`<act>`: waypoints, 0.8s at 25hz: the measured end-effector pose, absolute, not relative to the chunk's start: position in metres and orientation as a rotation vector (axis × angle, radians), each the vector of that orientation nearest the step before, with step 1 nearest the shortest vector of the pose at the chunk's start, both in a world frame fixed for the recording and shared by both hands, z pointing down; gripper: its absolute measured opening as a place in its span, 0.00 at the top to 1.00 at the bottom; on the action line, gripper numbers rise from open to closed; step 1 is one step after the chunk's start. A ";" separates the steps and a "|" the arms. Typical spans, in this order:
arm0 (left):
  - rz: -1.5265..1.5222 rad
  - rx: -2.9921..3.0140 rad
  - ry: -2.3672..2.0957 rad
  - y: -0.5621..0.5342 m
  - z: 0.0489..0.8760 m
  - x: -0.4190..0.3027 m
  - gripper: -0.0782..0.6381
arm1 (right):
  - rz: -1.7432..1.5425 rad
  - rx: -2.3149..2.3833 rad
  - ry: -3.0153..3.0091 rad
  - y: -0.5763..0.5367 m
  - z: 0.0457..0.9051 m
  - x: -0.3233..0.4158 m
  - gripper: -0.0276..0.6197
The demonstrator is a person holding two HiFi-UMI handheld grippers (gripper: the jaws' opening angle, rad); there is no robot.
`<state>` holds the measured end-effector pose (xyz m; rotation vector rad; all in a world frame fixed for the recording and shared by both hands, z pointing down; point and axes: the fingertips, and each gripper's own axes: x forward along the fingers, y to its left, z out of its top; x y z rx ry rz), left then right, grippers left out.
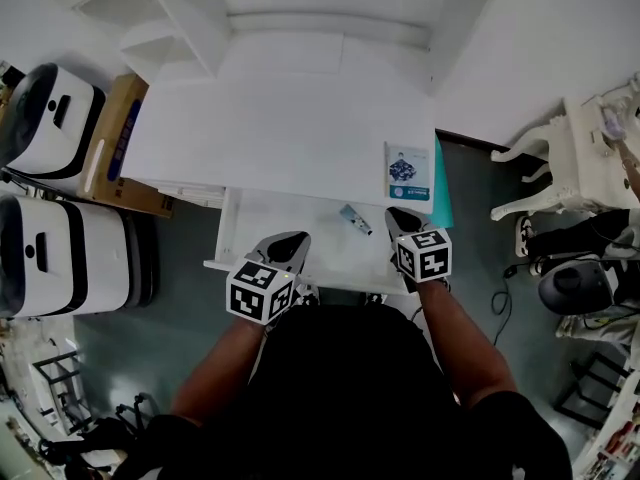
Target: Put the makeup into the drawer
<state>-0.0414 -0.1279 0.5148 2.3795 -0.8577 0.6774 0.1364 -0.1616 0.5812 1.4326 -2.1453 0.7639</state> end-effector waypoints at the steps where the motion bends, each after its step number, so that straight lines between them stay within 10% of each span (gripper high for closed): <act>1: 0.675 2.371 -0.867 -0.129 0.516 -0.044 0.88 | 0.746 1.437 -2.128 -0.170 0.587 0.138 0.91; 20: 0.642 2.275 -0.964 -0.132 0.520 -0.072 0.88 | 0.852 1.462 -1.821 -0.243 0.678 0.166 0.82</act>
